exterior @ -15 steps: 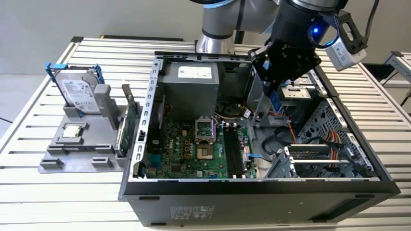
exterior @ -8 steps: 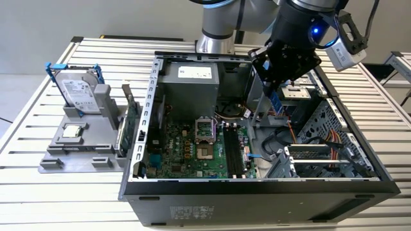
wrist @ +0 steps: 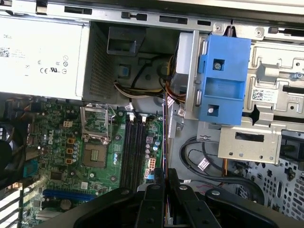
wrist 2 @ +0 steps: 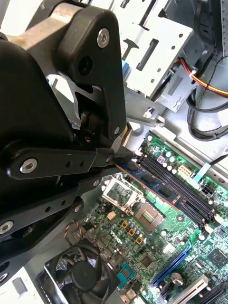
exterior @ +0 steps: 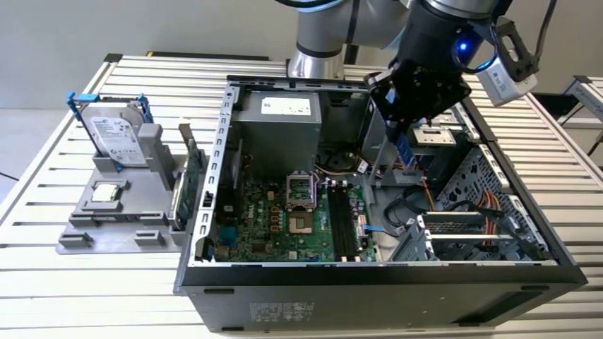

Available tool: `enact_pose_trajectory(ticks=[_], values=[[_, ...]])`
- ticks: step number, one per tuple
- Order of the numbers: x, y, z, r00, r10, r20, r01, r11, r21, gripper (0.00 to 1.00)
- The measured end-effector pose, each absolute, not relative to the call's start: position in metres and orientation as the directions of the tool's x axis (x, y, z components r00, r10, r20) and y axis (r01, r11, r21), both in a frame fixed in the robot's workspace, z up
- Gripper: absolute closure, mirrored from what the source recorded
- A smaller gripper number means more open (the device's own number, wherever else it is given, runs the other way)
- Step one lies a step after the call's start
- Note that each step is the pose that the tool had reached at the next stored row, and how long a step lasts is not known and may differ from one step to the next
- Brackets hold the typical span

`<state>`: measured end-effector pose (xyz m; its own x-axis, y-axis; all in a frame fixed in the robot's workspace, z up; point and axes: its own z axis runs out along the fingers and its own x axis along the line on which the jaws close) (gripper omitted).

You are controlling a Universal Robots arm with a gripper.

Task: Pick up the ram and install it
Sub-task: 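Insert the ram into the slot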

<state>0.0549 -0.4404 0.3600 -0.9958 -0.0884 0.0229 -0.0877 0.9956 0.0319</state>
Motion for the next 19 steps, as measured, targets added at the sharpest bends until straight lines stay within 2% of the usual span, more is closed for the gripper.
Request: enact_pose_trajectory(ticks=[19], values=[[0.054,-0.4462,0.3525,-1.0,0.011,0.022,0.012,0.999,0.031,1.0]])
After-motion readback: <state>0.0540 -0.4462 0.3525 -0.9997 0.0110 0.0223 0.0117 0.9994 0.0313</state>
